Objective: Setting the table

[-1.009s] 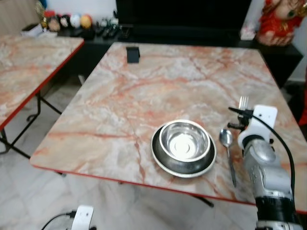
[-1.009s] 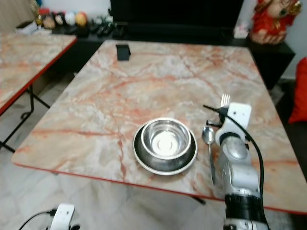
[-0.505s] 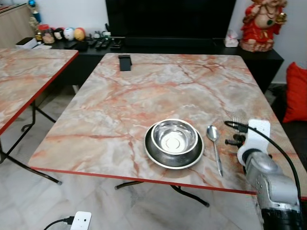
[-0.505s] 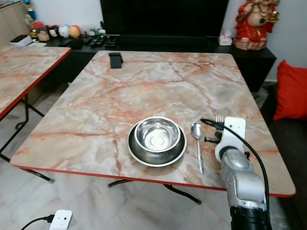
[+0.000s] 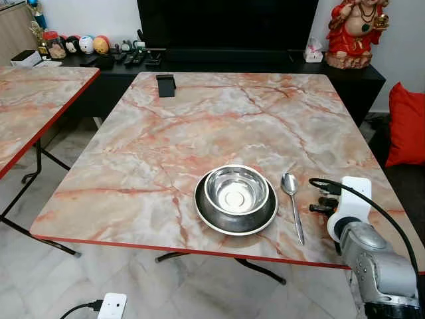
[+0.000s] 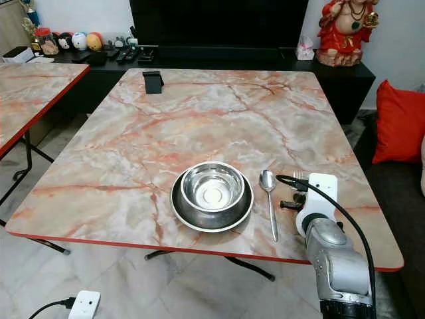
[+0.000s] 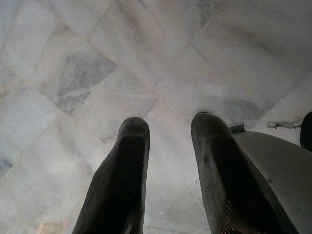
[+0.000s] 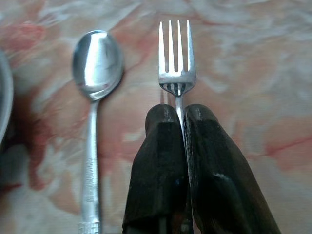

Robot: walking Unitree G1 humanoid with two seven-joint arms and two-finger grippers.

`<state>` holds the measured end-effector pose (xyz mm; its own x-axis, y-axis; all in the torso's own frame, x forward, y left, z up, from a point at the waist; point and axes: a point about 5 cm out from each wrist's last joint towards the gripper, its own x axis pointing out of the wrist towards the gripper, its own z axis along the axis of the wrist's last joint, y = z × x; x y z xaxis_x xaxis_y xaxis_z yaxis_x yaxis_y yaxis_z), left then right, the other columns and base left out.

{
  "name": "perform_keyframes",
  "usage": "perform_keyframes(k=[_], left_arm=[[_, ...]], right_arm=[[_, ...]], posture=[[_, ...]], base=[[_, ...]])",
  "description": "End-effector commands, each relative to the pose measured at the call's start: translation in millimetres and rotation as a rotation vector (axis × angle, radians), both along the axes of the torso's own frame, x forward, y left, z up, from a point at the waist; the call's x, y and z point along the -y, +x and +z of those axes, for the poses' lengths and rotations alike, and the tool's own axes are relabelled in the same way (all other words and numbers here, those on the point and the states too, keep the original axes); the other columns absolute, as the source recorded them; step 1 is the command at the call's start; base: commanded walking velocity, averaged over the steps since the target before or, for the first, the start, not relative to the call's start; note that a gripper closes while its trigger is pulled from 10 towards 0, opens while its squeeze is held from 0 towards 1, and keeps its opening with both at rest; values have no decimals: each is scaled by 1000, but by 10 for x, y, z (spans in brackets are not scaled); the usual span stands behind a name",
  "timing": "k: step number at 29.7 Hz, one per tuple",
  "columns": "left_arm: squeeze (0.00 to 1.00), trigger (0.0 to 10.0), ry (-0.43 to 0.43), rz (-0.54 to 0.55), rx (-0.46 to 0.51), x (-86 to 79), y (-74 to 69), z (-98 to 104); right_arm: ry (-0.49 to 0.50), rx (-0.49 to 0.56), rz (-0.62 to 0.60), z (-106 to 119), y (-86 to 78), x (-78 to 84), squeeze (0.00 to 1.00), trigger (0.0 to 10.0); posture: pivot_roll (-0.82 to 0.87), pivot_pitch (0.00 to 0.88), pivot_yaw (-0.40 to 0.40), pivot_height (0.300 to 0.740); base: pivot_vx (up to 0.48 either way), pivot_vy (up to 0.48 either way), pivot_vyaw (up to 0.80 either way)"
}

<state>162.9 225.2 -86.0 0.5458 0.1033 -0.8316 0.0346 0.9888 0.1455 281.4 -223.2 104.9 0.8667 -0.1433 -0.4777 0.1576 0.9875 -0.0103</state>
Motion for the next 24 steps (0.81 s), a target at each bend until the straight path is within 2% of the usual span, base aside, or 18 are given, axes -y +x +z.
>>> perform_keyframes(k=[1, 11, 24], left_arm=[[0, 10000, 4, -3, -18, -19, -25, -9], [0, 10000, 2, 1, -18, -18, -31, -11], [0, 10000, 7, 1, -15, -21, -29, -9]], right_arm=[[7, -9, 17, -32, -13, -42, 0, 10000], [-21, -47, 13, -152, -25, -21, 0, 10000], [0, -44, 2, -272, 45, -38, 0, 10000]], posture=[[-84, 0, 18, 736], [-79, 0, 12, 736], [-70, 0, 15, 736]], base=[[0, 0, 0], [0, 0, 0], [0, 0, 0]])
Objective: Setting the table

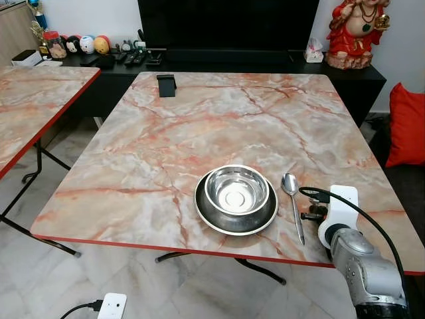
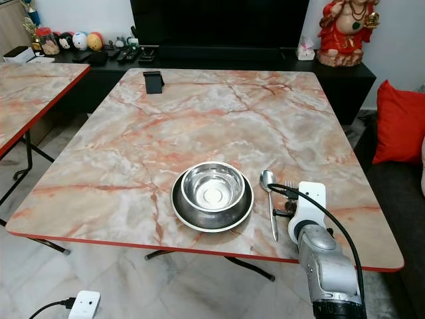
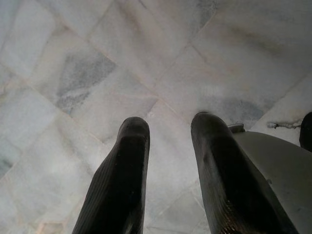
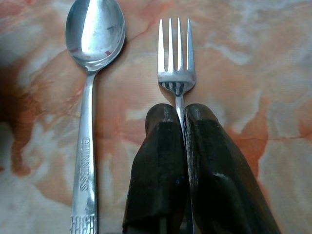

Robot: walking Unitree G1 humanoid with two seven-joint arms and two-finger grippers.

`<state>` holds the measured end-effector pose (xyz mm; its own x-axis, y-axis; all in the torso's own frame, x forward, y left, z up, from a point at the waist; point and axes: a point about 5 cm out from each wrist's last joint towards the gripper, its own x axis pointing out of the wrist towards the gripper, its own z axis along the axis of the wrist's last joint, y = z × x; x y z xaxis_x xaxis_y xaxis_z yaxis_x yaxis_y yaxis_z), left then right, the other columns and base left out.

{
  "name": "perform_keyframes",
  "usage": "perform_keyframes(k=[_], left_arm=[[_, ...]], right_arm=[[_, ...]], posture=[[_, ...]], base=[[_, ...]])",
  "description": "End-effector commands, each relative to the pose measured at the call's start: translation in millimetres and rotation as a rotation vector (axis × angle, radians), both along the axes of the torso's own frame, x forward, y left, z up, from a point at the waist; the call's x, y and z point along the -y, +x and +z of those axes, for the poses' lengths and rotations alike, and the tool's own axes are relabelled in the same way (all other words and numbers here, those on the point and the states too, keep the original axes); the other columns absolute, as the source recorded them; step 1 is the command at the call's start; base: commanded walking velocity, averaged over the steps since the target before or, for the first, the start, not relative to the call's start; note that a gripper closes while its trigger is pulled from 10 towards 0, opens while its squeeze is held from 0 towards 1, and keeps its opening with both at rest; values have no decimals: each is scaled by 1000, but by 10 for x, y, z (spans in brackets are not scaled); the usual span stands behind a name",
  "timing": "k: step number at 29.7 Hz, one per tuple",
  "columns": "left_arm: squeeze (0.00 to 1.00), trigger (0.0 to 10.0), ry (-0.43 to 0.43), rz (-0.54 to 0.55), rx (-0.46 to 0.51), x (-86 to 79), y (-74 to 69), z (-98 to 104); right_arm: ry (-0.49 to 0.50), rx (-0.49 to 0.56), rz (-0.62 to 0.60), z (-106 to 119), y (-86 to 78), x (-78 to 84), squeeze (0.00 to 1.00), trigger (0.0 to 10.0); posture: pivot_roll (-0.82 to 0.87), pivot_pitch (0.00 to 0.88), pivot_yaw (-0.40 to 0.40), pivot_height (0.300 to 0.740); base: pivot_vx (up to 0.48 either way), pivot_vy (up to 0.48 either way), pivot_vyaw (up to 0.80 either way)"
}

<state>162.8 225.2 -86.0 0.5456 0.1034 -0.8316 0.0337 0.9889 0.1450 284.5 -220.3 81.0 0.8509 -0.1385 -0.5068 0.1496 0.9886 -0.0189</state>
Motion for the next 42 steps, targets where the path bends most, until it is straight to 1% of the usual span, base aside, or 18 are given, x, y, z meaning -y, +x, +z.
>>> perform_keyframes(k=[1, 6, 9, 14, 15, 16, 17, 18, 26, 27, 28, 29, 32, 33, 35, 38, 40, 42], left_arm=[[0, 10000, 8, -1, -15, -21, -27, -9], [0, 10000, 11, -4, -14, -22, -25, -7], [0, 10000, 11, -12, -14, -21, -21, -6], [0, 10000, 13, -11, -14, -25, -23, -5], [0, 10000, 14, -11, -15, -25, -23, -6], [0, 10000, 14, -11, -15, -25, -24, -6], [0, 10000, 15, -12, -15, -25, -24, -6], [0, 10000, 15, -13, -16, -25, -24, -6], [0, 10000, 14, -13, -15, -25, -23, -5], [0, 10000, 14, -14, -14, -25, -23, -5], [0, 10000, 14, -14, -14, -25, -22, -5], [0, 10000, 14, -14, -14, -25, -22, -5], [0, 10000, 14, -13, -14, -25, -21, -4], [0, 10000, 14, -13, -14, -25, -21, -4], [0, 10000, 13, -12, -14, -25, -22, -5], [0, 10000, 12, -14, -14, -24, -20, -4], [0, 10000, 18, -31, -16, -24, -15, -2], [0, 10000, 17, -32, -17, -25, -14, -1]], right_arm=[[3, -5, -8, -33, 19, -6, 0, 10000], [7, 24, -22, -24, 61, 21, 0, 10000], [9, 14, -33, -52, 92, 69, 0, 10000], [15, 18, -3, -62, 118, 43, 0, 10000], [15, 19, -7, -68, 117, 44, 345, 10000], [14, 19, -8, -69, 117, 45, 345, 10000], [18, 18, -5, -81, 117, 37, 682, 10000], [15, 17, -9, -88, 116, 37, 706, 10000], [6, 21, -41, -106, 102, 78, 663, 10000], [4, 24, -35, -99, 107, 80, 569, 10000], [3, 29, -35, -89, 112, 83, 0, 10000], [2, 33, -37, -82, 115, 86, 0, 10000], [11, 101, -52, 5, 144, 87, 0, 10000], [3, 134, -56, 49, 154, 90, 0, 10000], [-21, 215, -101, 160, 156, 138, 0, 10000], [-36, 316, -127, 332, 115, 185, 0, 10000], [-35, 359, -138, 407, 66, 206, 0, 10000], [-41, 374, -136, 434, 37, 207, 0, 10000]], posture=[[-70, 0, 15, 736], [-67, 0, 16, 736], [-62, 0, 15, 736], [-60, 0, 14, 736], [-60, 0, 14, 736], [-60, 0, 14, 736], [-60, 0, 14, 736], [-60, 0, 14, 736], [-60, 0, 14, 736], [-60, 0, 17, 736], [-61, 0, 17, 736], [-61, 0, 17, 736], [-60, 0, 18, 736], [-59, 0, 17, 736], [-59, 0, 19, 736], [-62, 0, 21, 736], [-70, 0, 24, 736], [-72, 0, 25, 736]], base=[[0, 0, 0], [0, 0, 0], [0, 0, 0], [0, 0, 0], [0, 0, 0], [0, 0, 0], [0, 0, 0], [0, 0, 0], [0, 0, 0], [0, 0, 0], [0, 0, 0], [0, 0, 0], [0, 0, 0], [0, 0, 0], [0, 0, 0], [0, 0, 0], [0, 0, 0], [0, 0, 0]])
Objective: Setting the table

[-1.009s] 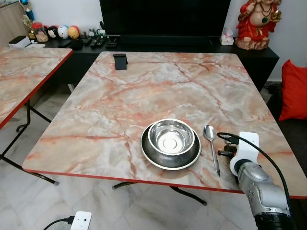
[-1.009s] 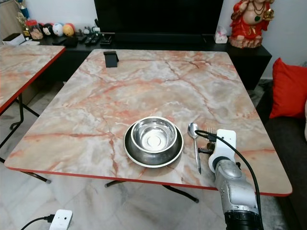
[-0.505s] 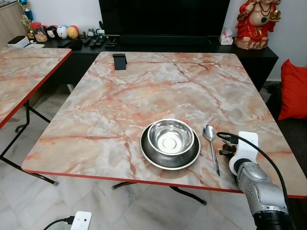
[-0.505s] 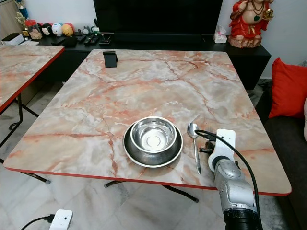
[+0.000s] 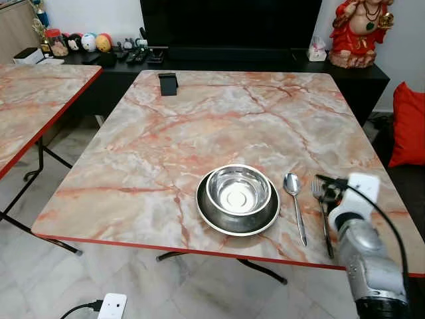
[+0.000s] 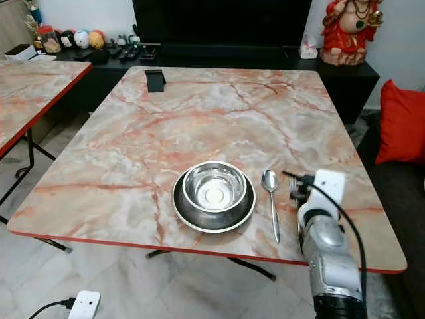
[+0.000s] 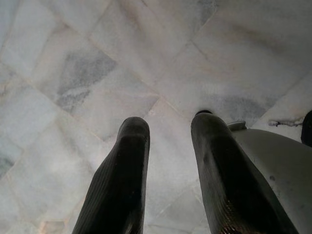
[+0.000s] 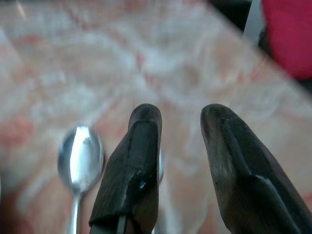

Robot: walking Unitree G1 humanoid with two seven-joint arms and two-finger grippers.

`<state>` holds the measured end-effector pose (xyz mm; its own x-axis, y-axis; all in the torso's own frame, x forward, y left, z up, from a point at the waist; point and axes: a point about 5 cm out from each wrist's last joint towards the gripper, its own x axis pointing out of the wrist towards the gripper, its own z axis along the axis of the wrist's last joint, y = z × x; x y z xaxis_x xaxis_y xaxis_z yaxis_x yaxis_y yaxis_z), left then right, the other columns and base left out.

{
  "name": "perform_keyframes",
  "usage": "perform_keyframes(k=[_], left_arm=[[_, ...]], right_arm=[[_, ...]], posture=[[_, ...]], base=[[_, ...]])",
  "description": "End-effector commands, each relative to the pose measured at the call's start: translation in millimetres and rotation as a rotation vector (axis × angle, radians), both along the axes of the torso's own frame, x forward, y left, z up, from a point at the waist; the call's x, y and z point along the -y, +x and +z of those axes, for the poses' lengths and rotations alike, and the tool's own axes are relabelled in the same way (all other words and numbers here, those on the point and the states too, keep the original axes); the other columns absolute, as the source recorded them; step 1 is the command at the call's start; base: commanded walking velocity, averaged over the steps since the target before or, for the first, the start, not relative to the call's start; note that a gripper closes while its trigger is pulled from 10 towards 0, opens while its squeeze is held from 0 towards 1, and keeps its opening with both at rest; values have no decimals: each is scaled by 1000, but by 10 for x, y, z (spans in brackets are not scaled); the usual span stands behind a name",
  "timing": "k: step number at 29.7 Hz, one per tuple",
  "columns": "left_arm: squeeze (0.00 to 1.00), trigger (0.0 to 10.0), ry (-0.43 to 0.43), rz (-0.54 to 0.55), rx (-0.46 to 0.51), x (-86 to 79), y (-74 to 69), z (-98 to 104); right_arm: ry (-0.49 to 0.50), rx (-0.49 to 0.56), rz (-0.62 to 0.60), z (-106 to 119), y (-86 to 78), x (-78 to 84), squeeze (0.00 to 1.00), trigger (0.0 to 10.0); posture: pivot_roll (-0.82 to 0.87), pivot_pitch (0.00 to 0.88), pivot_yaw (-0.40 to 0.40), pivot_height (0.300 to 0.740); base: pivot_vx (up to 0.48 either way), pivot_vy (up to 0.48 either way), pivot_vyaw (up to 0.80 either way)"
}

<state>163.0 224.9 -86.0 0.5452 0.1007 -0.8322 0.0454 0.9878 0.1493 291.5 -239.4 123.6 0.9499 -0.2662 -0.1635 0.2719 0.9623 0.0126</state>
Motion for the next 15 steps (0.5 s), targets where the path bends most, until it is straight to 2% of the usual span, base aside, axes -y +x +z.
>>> perform_keyframes(k=[1, 3, 4, 7, 8, 9, 10, 11, 13, 14, 15], left_arm=[[0, 10000, 13, -22, -15, -27, -15, -2], [0, 10000, 12, -23, -15, -26, -14, -1], [0, 10000, 13, -29, -14, -25, -10, 1], [0, 10000, 12, -31, -14, -25, -8, 1], [0, 10000, 13, -32, -14, -24, -7, 1], [0, 10000, 13, -33, -14, -23, -6, 2], [0, 10000, 13, -35, -13, -19, -2, 3], [0, 10000, 13, -35, -13, -18, 0, 3], [0, 10000, 13, -38, -12, -18, 3, 5], [0, 10000, 14, -39, -11, -17, 7, 6], [0, 10000, 14, -39, -11, -17, 7, 6]], right_arm=[[7, 23, 2, 34, -63, 1, 0, 10000], [-12, 78, -12, 106, -120, 13, 0, 10000], [-49, 126, -68, 162, -206, 80, 0, 10000], [-113, 135, -165, 165, -345, 202, 0, 10000], [-150, 112, -207, 137, -410, 263, 0, 10000], [-180, 43, -294, 20, -576, 387, 0, 10000], [-238, -58, -447, -136, -868, 582, 0, 10000], [-255, -91, -510, -197, -1003, 657, 0, 10000], [-278, -127, -578, -263, -1152, 733, 0, 10000], [-283, -199, -713, -401, -1400, 841, 0, 10000], [-283, -199, -713, -401, -1400, 841, 0, 10000]], posture=[[-72, 0, 25, 736], [-75, 0, 26, 736], [-77, 0, 25, 736], [-78, 0, 25, 736], [-79, 0, 24, 736], [-79, 0, 24, 736], [-75, 0, 21, 736], [-75, 0, 21, 736], [-75, 0, 19, 736], [-82, 0, 23, 736], [-82, 0, 23, 736]], base=[[0, 0, 0], [0, 0, 0], [0, 0, 0], [0, 0, 0], [0, 0, 0], [0, 0, 0], [0, 0, 0], [0, 0, 0], [0, 0, 0], [0, 0, 0], [0, 0, 0]])
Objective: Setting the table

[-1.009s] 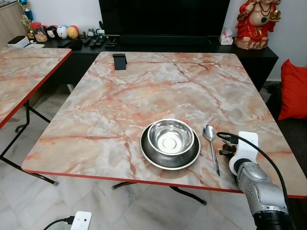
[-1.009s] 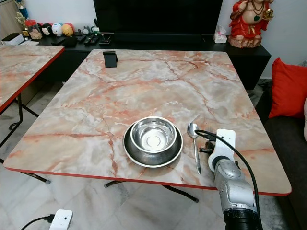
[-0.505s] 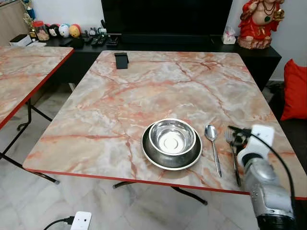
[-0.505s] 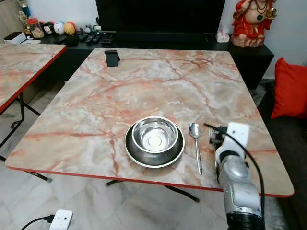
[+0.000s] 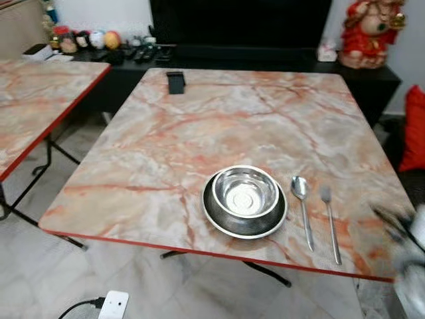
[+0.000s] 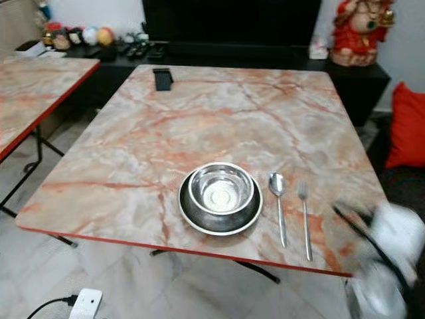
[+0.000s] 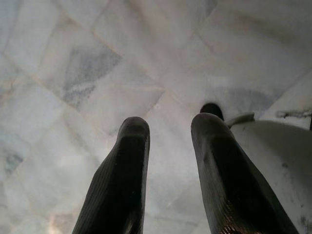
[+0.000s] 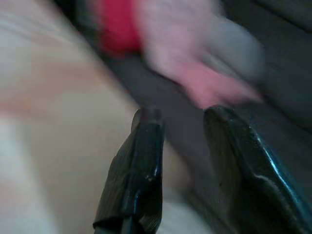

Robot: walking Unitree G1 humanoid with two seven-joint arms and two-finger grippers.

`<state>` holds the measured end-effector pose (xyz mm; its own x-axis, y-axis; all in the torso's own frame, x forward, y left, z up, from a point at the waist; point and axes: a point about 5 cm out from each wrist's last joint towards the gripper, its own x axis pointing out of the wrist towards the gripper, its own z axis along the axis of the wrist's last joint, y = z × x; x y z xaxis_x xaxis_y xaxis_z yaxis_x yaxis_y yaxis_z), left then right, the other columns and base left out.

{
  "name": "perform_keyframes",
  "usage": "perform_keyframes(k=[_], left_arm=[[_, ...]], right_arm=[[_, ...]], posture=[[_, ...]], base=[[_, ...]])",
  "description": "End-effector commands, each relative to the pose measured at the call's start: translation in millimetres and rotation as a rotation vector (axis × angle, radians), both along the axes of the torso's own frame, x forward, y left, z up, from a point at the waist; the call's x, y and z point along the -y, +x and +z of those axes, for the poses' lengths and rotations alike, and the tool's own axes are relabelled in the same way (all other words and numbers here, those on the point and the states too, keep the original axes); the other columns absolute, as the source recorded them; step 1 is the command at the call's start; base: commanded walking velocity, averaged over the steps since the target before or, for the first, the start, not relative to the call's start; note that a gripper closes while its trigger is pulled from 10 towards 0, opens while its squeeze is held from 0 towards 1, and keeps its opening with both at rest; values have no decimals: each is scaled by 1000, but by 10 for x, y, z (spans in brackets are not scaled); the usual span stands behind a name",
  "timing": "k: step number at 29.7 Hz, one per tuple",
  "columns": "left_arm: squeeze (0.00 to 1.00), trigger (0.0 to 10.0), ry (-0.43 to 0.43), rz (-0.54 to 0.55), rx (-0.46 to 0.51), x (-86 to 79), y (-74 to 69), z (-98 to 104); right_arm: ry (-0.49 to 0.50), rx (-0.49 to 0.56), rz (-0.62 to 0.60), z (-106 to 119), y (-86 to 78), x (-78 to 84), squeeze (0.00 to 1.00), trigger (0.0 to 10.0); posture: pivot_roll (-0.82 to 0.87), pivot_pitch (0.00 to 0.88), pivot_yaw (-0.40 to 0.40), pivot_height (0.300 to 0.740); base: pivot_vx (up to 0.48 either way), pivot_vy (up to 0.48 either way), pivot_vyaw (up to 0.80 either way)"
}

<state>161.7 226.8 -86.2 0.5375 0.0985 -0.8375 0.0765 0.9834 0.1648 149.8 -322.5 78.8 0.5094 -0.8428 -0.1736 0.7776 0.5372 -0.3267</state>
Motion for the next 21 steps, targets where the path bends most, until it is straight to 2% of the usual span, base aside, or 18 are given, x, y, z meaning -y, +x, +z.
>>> perform_keyframes(k=[1, 4, 7, 8, 13, 14, 15, 18, 19, 20, 21], left_arm=[[0, 10000, -2, -12, 2, 1, 23, 9], [0, 10000, -2, -17, 2, 6, 27, 10], [0, 10000, -2, -17, 4, 10, 33, 12], [0, 10000, -2, -17, 5, 10, 35, 13], [0, 10000, -1, -16, 5, 12, 36, 13], [0, 10000, -2, -20, 1, 15, 33, 10], [0, 10000, -3, -21, 0, 19, 33, 9], [0, 10000, -9, -11, 1, 23, 33, 8], [0, 10000, -11, -9, 2, 26, 32, 7], [0, 10000, -12, -7, 2, 29, 32, 6], [0, 10000, -13, -5, 3, 34, 31, 5]], right_arm=[[-15, -33, -112, -74, -164, 62, 0, 10000], [67, -107, -215, -349, -371, 53, 0, 10000], [108, -133, -267, -473, -442, 20, 0, 10000], [118, -147, -271, -511, -444, -6, 0, 10000], [346, -230, -188, -962, -322, -202, 0, 10000], [561, -289, 20, -1249, -161, -450, 0, 10000], [605, -291, 51, -1321, -129, -514, 0, 10000], [657, -354, 298, -1455, 33, -748, 0, 10000], [651, -406, 417, -1497, 68, -843, 0, 10000], [644, -439, 486, -1522, 80, -899, 0, 10000], [578, -546, 535, -1586, 6, -878, 0, 10000]], posture=[[-85, 0, 25, 736], [-86, 0, 27, 736], [-79, 0, 25, 736], [-79, 0, 25, 736], [-83, 0, 26, 736], [-90, 0, 27, 736], [-83, 0, 28, 736], [-89, 0, 25, 736], [-86, 0, 19, 736], [-86, 0, 19, 736], [-74, 0, 10, 736]], base=[[0, 0, 0], [0, 0, 0], [0, 0, 0], [0, 0, 0], [0, 0, 0], [0, 0, 0], [0, 0, 0], [0, 0, 0], [0, 0, 0], [0, 0, 0], [0, 0, 0]])
